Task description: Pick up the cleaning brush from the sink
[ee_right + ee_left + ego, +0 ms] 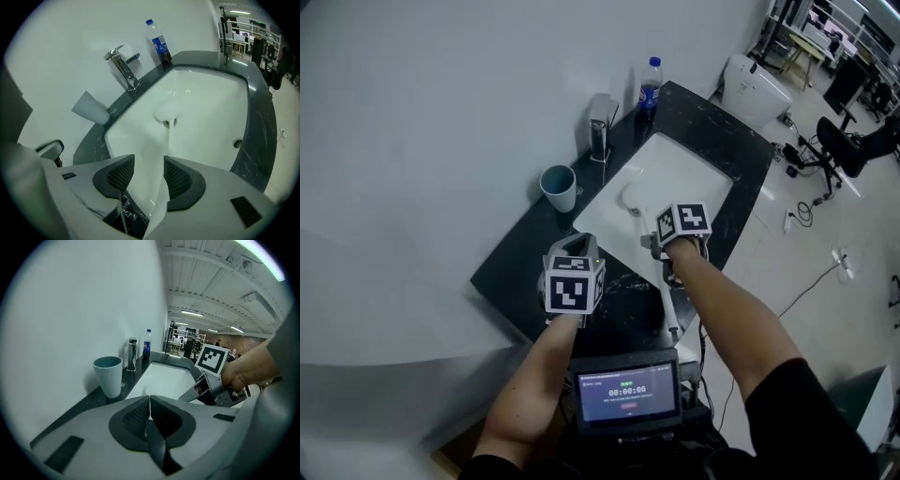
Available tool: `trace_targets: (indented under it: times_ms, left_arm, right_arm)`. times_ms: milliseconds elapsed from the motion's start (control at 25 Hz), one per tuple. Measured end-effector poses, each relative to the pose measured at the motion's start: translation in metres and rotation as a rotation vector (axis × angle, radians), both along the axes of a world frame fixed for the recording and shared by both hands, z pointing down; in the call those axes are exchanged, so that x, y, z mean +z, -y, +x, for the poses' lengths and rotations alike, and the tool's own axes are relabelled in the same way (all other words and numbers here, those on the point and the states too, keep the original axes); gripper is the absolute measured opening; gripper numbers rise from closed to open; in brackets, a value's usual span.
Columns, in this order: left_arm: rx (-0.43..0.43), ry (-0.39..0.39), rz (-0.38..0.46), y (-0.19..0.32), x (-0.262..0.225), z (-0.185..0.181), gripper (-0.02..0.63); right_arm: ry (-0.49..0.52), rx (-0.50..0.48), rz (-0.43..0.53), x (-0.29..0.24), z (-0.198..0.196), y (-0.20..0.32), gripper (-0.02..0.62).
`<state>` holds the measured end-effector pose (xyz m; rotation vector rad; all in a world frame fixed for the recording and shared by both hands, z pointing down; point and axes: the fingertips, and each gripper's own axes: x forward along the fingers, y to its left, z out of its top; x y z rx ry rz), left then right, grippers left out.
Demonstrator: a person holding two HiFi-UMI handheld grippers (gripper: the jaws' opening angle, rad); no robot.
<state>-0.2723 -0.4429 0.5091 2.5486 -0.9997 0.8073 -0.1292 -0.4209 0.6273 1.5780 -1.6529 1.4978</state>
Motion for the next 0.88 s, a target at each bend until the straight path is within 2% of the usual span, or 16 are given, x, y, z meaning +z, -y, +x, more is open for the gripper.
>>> trace_targets:
  times_ms: [160,440,560,640,880]
  left_arm:
    - [0.005,0.015,-0.036,0.012,0.024,-0.006,0.009]
    - [0.016,-0.021,-0.055,0.027,0.030,-0.005,0.009]
    - [0.012,-0.036,-0.057,0.030,0.031,-0.005,0.009]
    - [0.016,-0.043,-0.062,0.031,0.032,-0.003,0.009]
    - [0.021,-0.070,-0.067,0.031,0.031,0.002,0.009]
  right_arm:
    - [-0.038,0.001,-0.115,0.029,-0.004,0.005,0.172]
    - [-0.120,-0.016,-0.277,0.065,0.001,0.001,0.172]
    - [-0.118,-0.014,-0.316,0.077,0.002,0.000,0.168]
    - [-0.130,-0.016,-0.341,0.084,0.002,-0.001,0.074]
    - [-0.131,-0.006,-0.363,0.090,0.001,-0.001,0.058]
